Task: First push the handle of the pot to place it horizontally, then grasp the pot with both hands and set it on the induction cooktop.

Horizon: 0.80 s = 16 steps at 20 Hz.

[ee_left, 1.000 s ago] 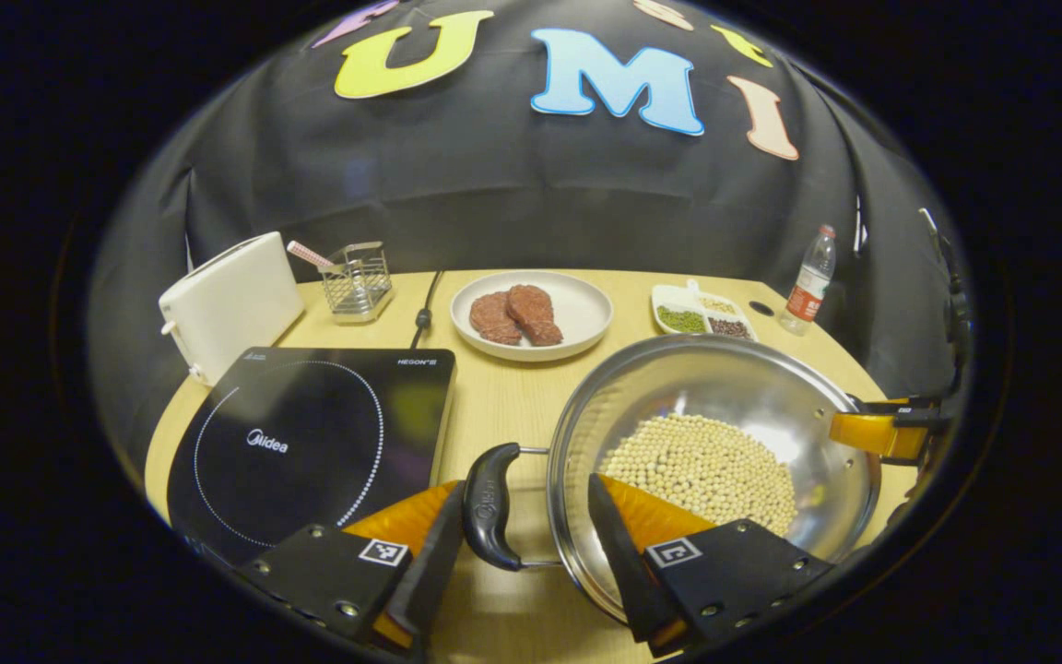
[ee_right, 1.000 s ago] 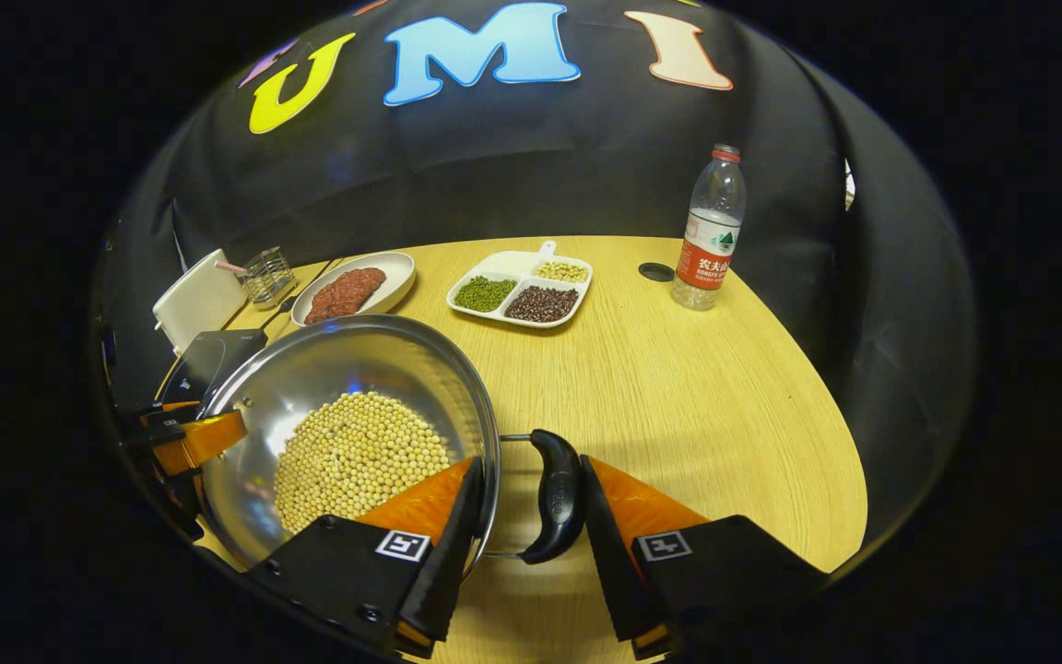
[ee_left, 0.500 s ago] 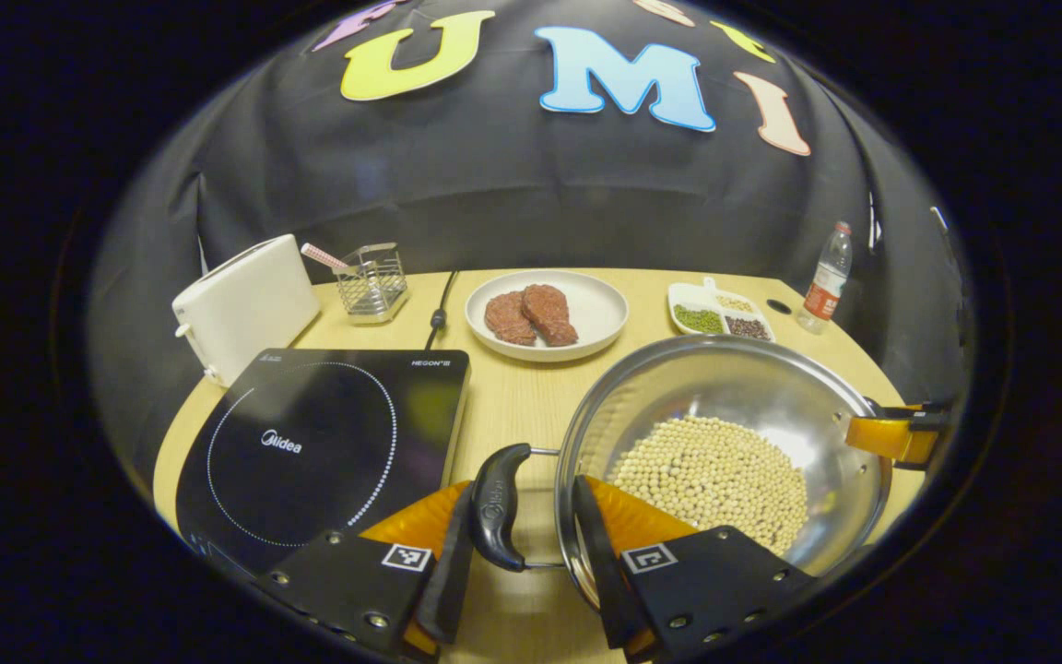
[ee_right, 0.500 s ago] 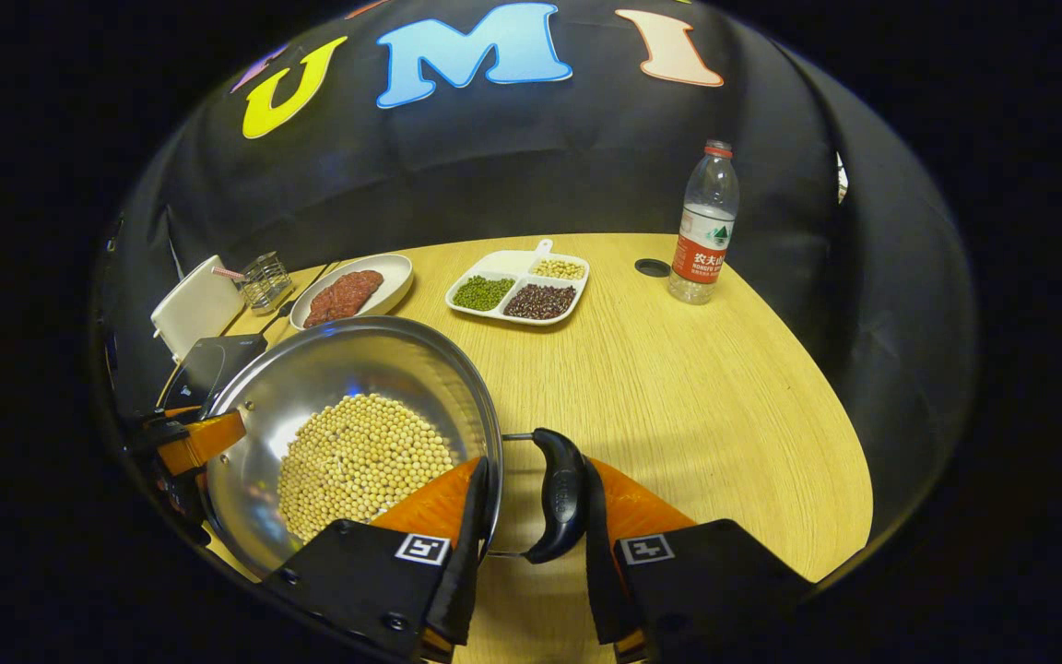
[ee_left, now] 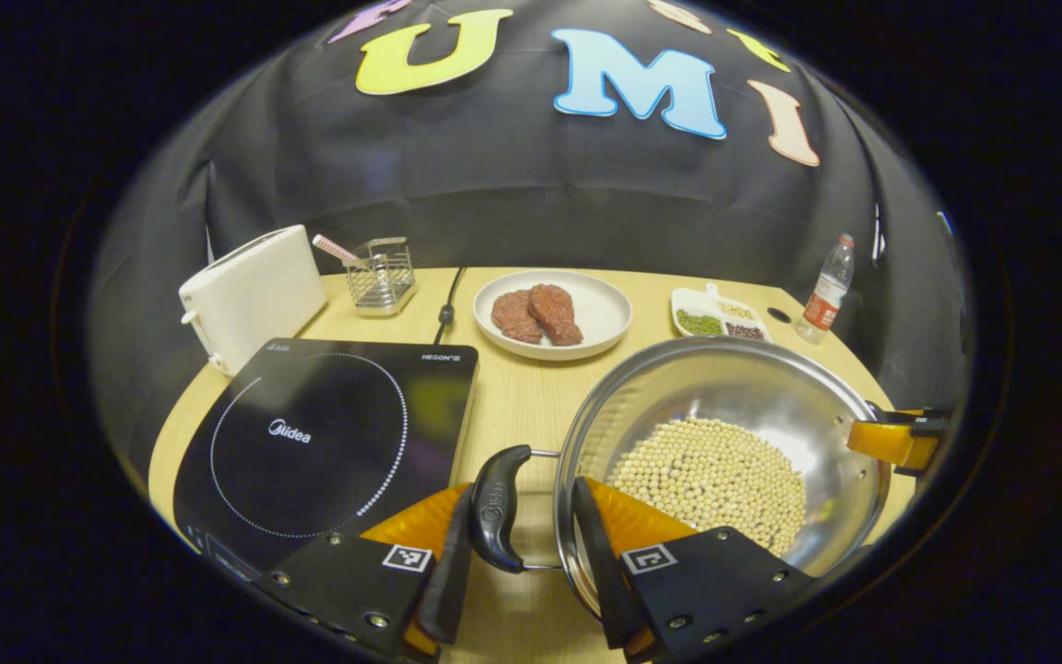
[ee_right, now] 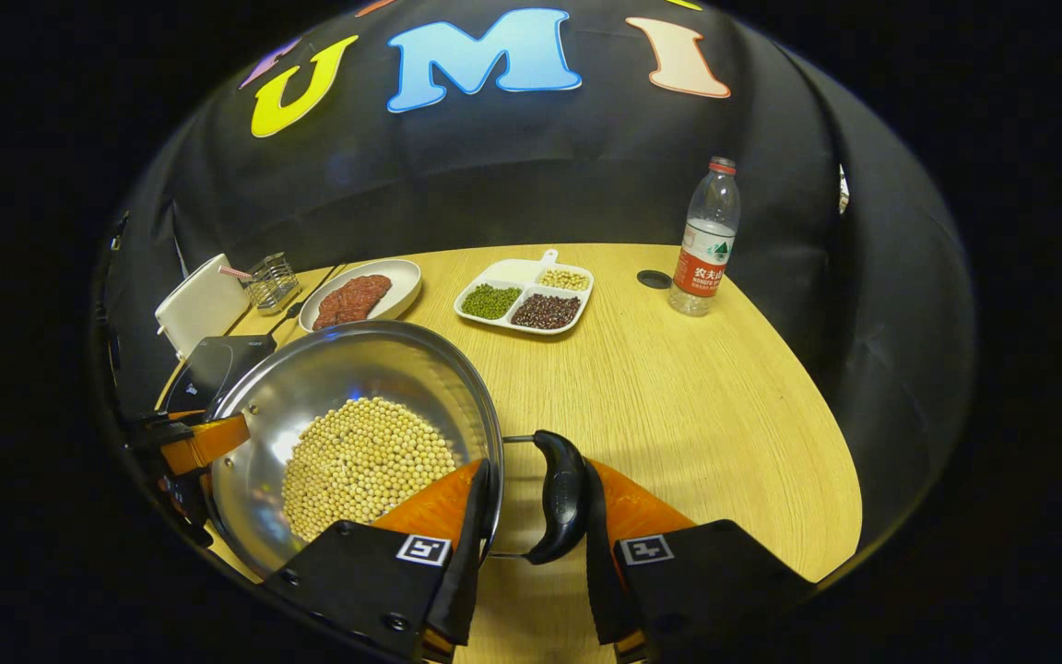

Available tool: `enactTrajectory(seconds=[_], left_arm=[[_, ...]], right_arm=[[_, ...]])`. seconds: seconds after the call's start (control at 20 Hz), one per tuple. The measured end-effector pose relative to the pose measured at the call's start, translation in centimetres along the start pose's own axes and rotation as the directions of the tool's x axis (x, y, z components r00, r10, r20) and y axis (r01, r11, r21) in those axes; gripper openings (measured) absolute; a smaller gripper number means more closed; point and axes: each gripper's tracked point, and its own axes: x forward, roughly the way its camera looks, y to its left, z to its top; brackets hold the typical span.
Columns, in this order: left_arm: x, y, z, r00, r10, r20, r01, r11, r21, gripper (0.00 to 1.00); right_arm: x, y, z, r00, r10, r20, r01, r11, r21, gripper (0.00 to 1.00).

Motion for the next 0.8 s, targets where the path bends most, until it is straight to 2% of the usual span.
enactTrajectory(seconds=[0.05,0.1,0.15,0.2,0.3,0.4,0.45,0.55,0.65,0.7,0.75,0.8], left_arm=[[-0.3,0.1,0.3,1.000,-0.003,0.003,0.003,1.000,0.002,0.59],[-0.5,0.3,0.6,1.000,-0.007,0.008,0.007,1.000,0.007,0.59],[-0.8,0.5,0.8,1.000,-0.010,0.012,0.010,1.000,0.011,0.59],[-0.9,0.8,1.0,1.000,-0.014,0.015,0.013,1.000,0.015,0.59],[-1.1,1.3,1.6,1.000,-0.019,0.018,0.019,1.000,0.024,0.56],[-1.4,2.0,2.0,0.999,-0.025,0.024,0.024,0.999,0.029,0.59],[-1.5,2.3,2.2,0.999,-0.027,0.026,0.026,0.999,0.032,0.59],[-1.7,3.2,2.5,0.999,-0.031,0.028,0.030,0.999,0.035,0.59],[-1.9,4.3,3.0,0.999,-0.031,0.035,0.030,0.999,0.041,0.57],[-2.1,4.8,3.2,0.999,-0.032,0.040,0.030,0.999,0.042,0.56],[-2.2,5.3,3.5,0.999,-0.031,0.043,0.030,0.999,0.043,0.59],[-2.4,6.2,3.7,0.998,-0.029,0.047,0.027,0.999,0.045,0.59]], right_arm=[[-0.3,0.1,0.0,1.000,-0.004,0.001,0.004,1.000,0.001,0.52],[-0.6,0.4,0.1,1.000,-0.007,0.005,0.007,1.000,0.006,0.48],[-0.9,0.6,0.3,1.000,-0.009,0.009,0.009,1.000,0.013,0.52],[-1.2,0.9,0.2,1.000,-0.012,0.009,0.012,1.000,0.018,0.49],[-1.7,1.5,0.3,1.000,-0.018,0.012,0.018,0.999,0.028,0.52],[-2.0,2.2,0.4,1.000,-0.023,0.014,0.022,0.999,0.040,0.52],[-2.2,2.5,0.6,1.000,-0.025,0.015,0.024,0.999,0.044,0.49],[-2.5,3.5,0.7,0.999,-0.027,0.019,0.027,0.998,0.051,0.52],[-2.8,4.4,0.9,0.999,-0.026,0.024,0.024,0.998,0.059,0.49],[-2.8,4.9,1.0,0.999,-0.025,0.028,0.023,0.998,0.064,0.52],[-2.9,5.5,1.2,0.999,-0.024,0.033,0.022,0.998,0.065,0.49],[-2.9,6.2,1.4,0.999,-0.022,0.037,0.020,0.998,0.067,0.52]])
